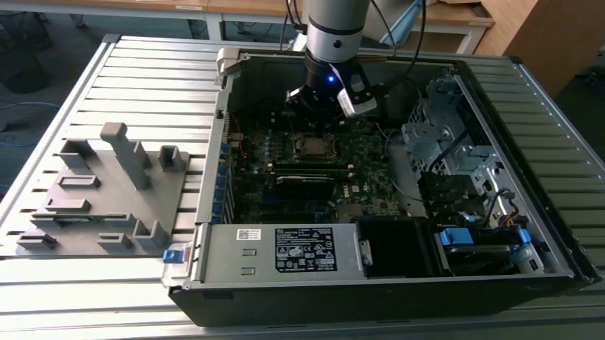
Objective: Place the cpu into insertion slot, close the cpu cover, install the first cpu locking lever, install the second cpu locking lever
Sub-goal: 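Close the cpu cover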
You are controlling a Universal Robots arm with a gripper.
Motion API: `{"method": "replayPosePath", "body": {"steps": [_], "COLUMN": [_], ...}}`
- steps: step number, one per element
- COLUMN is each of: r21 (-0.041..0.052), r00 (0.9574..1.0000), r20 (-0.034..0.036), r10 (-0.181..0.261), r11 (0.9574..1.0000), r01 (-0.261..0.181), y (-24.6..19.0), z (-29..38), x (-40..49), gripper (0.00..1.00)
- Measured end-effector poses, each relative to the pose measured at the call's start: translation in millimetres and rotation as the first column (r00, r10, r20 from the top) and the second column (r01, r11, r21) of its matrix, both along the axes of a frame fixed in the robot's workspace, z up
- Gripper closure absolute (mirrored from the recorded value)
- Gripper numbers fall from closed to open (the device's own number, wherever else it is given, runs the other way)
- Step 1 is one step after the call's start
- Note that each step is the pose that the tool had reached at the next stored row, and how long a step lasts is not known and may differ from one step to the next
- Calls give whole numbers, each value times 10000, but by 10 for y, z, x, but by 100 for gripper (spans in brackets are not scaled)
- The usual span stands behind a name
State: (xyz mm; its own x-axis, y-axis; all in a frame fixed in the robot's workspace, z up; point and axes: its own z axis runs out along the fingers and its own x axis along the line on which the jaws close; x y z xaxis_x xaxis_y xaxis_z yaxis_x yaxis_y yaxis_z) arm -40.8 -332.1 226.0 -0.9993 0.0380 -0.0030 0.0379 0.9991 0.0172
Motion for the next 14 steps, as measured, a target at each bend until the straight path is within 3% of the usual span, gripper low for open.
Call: {"method": "replayPosePath", "body": {"steps": [14], "r21": [1], "r00": [10000], "r20": [0], "r10": [-1], "r11": [10000], "r01": [1], "y": [0], "z": [-14], "x": [-86], "gripper": [90]}}
